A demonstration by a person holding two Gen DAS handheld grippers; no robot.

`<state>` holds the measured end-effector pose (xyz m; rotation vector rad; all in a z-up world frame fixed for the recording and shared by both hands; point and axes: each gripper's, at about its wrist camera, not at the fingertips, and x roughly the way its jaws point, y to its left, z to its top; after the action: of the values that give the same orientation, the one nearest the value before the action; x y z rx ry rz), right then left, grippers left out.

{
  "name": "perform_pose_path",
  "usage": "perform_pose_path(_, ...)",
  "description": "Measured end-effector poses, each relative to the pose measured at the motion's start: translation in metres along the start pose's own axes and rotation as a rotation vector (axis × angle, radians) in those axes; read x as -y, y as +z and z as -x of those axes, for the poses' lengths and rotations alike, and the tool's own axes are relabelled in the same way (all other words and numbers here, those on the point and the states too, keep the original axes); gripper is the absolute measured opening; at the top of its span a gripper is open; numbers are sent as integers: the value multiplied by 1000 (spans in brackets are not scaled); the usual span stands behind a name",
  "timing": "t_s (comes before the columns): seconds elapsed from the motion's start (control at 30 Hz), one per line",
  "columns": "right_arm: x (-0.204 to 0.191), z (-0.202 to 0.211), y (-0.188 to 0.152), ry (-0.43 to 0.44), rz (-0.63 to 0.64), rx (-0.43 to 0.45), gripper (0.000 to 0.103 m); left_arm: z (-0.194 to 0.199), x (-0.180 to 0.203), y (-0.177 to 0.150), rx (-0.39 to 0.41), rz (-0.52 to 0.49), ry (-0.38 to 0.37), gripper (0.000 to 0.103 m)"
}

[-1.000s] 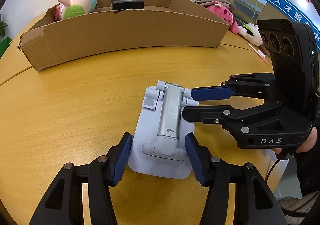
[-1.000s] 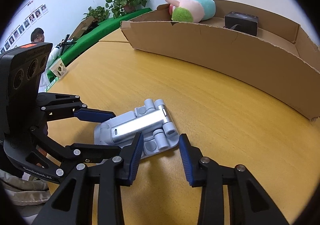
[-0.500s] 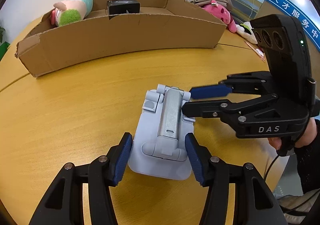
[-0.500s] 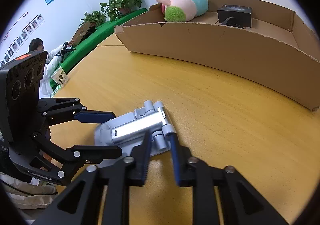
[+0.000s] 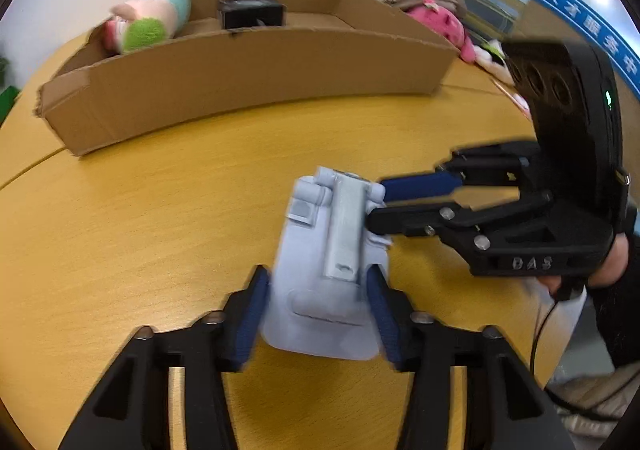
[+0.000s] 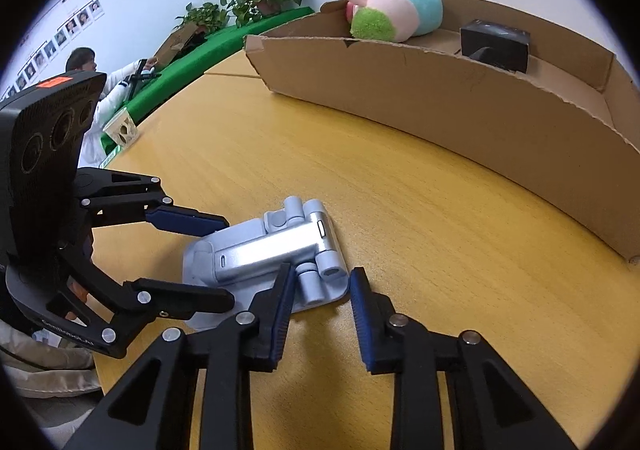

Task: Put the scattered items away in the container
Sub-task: 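Close the right gripper on the white phone stand's base, then lift the phone stand with the right gripper and lower it into the box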

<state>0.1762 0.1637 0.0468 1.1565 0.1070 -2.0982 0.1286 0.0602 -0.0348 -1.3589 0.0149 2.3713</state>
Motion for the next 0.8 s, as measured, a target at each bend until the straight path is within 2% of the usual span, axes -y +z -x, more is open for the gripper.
perform_pose_path(0.13, -4, 5, 2, -30, 9, 23, 24, 3, 9, 6, 6, -69, 24, 47)
perform_pose_path(0.17, -4, 6, 3, -15, 6, 26, 12, 1, 10, 8, 3, -72, 27, 47)
perform_pose_path(0.27, -5, 6, 5, -46, 21, 17, 13, -2, 9, 10, 1, -62, 19, 47)
perform_pose_path(0.43, -2, 6, 0, -49, 13, 5, 13, -4, 11, 8, 4, -63, 10, 47)
perform_pose_path(0.6, 0, 23, 0, -61, -3, 54, 13, 5, 18, 19, 32, -76, 7, 47)
perform_pose_path(0.8, 1, 54, 23, -102, 43, 105, 13, 25, 26, 49, 97, -100, 2, 47)
